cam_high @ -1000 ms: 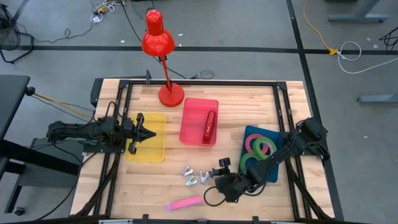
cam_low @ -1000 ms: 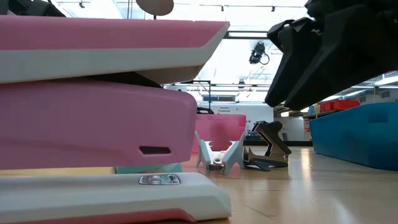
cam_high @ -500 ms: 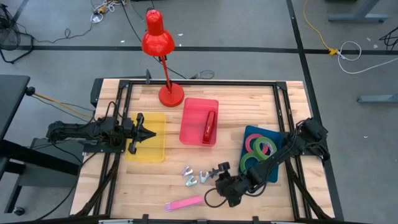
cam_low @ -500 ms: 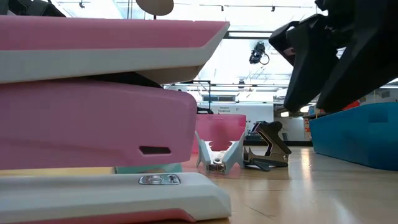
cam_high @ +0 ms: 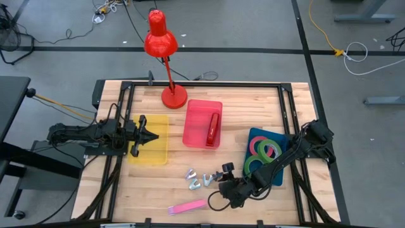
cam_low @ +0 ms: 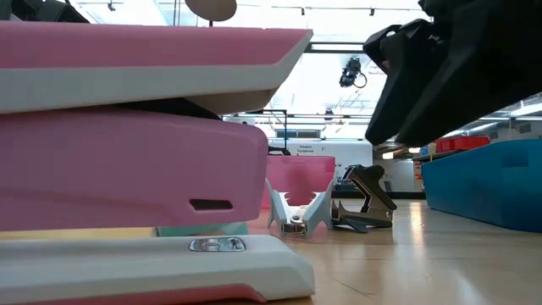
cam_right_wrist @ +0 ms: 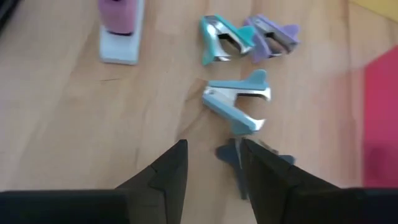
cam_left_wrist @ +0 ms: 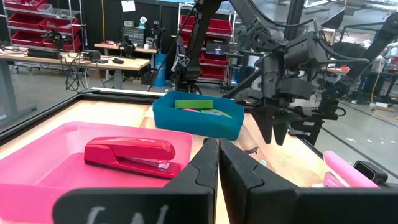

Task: Pick and place Stapler, Stapler remover, tape
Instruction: Put the black staple remover into the yellow bin

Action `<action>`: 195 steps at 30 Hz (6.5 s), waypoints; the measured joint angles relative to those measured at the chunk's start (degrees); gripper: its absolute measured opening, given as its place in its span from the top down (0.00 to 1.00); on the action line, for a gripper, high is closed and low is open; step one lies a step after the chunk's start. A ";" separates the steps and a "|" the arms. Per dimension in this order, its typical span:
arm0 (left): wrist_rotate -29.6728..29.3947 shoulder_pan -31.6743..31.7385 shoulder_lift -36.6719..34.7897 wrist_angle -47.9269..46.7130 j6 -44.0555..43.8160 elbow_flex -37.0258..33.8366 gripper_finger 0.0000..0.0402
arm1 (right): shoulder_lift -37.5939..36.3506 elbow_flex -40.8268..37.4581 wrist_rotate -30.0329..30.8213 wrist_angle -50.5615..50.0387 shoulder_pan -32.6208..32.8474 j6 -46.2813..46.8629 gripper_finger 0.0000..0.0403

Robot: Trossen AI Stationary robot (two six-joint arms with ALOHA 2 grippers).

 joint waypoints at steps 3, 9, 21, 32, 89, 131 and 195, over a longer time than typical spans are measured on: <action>0.00 0.00 0.01 -0.01 0.01 0.01 0.95 | 0.00 0.00 0.42 -0.15 0.00 -0.24 0.63; 0.01 0.00 -0.01 0.01 0.01 0.01 0.95 | 0.00 0.00 0.09 -0.14 0.00 -0.01 0.63; 0.00 0.00 0.01 -0.01 0.00 -0.01 0.95 | 0.00 -0.02 -2.95 1.98 0.00 1.61 0.63; 0.00 0.00 -0.01 -0.01 0.01 -0.01 0.95 | 0.00 -0.02 -2.89 5.83 0.00 0.94 0.63; 0.00 0.00 0.01 0.00 0.01 0.01 0.95 | -0.02 -0.02 -2.73 20.37 0.00 -7.90 0.63; 0.00 0.00 -0.01 0.01 0.01 0.00 0.95 | -0.02 -0.02 2.23 19.04 -0.26 -7.02 0.63; 0.01 0.00 0.01 0.01 0.01 0.00 0.95 | 4.37 0.00 11.98 -4.74 0.50 7.67 0.63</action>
